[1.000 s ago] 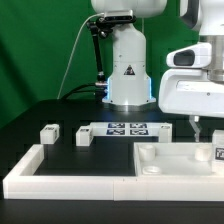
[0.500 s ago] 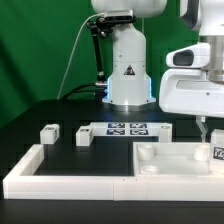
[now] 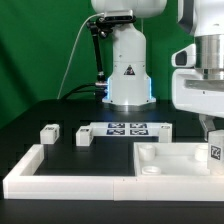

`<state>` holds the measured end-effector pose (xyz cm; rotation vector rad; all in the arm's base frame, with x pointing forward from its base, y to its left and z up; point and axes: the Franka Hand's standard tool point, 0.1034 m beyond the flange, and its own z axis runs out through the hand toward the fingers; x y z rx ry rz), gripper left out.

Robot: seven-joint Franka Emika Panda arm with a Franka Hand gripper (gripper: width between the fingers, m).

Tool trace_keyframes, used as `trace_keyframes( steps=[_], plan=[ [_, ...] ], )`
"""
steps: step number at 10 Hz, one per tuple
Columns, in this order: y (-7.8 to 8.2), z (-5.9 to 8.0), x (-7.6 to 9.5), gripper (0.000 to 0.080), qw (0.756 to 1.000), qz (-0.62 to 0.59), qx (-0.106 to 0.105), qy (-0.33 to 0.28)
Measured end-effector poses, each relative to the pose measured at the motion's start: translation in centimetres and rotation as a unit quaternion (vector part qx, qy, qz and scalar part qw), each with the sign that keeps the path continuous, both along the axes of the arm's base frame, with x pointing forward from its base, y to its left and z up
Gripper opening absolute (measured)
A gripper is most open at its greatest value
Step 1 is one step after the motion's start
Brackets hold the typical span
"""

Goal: Assemble one leg

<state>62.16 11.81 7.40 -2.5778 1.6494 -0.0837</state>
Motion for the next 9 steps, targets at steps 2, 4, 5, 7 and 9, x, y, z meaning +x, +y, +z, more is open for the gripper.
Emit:
trace_keyframes(
  steps=[2, 4, 5, 7, 9],
  plan=[
    [-0.09, -0.02, 0.01, 0.0291, 0.995, -0.100, 0.018, 0.003],
    [-0.04, -0.06, -0.02, 0.0291, 0.972, -0.229, 0.045, 0.008],
    [0.01, -0.05, 0.00, 0.0291, 0.956, -0.287, 0.055, 0.011],
    [0.02, -0.09, 0.06, 0.0291, 0.923, -0.379, 0.065, 0.011],
    [-0.22, -0.08, 0.05, 0.0294, 0.906, -0.417, 0.067, 0.010]
  ],
)
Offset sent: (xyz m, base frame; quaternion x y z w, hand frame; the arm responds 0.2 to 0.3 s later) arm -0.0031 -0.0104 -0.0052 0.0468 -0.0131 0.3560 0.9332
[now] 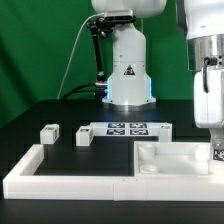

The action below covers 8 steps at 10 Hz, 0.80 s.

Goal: Assemble one leg

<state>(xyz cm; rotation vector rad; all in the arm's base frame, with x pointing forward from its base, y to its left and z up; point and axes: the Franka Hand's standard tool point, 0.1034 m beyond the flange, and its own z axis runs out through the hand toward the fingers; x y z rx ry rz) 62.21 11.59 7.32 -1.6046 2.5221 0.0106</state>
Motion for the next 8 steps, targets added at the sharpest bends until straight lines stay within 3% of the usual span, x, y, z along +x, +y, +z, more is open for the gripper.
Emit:
trace_keyframes(
  steps=[2, 3, 4, 5, 6, 8],
  plan=[
    [-0.21, -0.01, -0.03, 0.0294, 1.000, 0.007, 0.000, 0.003],
    [-0.14, -0.07, -0.06, 0.0450, 1.000, 0.009, 0.000, 0.003],
    [-0.13, -0.07, -0.07, 0.0450, 1.000, 0.009, 0.000, 0.003],
    [-0.13, -0.08, -0.07, 0.0575, 1.000, 0.009, 0.000, 0.003],
    [-0.13, -0.10, -0.08, 0.0634, 1.000, 0.010, 0.000, 0.003],
    [-0.13, -0.11, -0.09, 0.0645, 1.000, 0.010, 0.000, 0.004]
  ],
)
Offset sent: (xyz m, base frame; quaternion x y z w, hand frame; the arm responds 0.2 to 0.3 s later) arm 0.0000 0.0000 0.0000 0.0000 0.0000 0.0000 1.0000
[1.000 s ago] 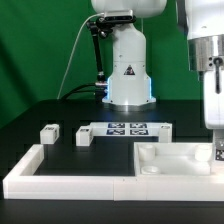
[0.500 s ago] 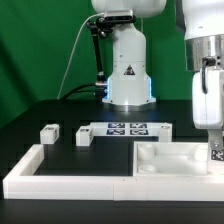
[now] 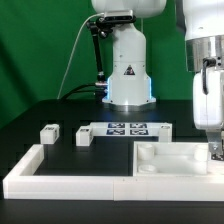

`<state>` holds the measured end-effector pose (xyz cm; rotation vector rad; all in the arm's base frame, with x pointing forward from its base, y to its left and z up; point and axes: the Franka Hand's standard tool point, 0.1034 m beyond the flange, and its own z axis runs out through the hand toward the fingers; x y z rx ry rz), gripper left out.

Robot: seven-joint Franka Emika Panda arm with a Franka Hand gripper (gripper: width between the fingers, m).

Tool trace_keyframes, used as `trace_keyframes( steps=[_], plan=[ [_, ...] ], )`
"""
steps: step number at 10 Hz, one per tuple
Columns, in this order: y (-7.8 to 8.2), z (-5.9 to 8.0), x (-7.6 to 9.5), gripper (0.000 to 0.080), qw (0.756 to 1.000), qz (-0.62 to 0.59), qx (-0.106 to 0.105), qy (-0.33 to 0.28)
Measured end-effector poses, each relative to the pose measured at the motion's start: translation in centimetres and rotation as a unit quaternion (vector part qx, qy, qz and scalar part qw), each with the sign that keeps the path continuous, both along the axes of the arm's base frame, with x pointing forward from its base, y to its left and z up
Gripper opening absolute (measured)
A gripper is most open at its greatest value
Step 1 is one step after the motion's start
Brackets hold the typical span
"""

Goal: Assemble one leg

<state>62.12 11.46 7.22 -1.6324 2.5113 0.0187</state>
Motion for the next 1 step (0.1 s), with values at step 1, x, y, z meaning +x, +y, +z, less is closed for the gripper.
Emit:
trace_keyframes(
  steps=[1],
  plan=[
    [0.00, 0.00, 0.00, 0.0649, 1.000, 0.000, 0.000, 0.000]
  ],
)
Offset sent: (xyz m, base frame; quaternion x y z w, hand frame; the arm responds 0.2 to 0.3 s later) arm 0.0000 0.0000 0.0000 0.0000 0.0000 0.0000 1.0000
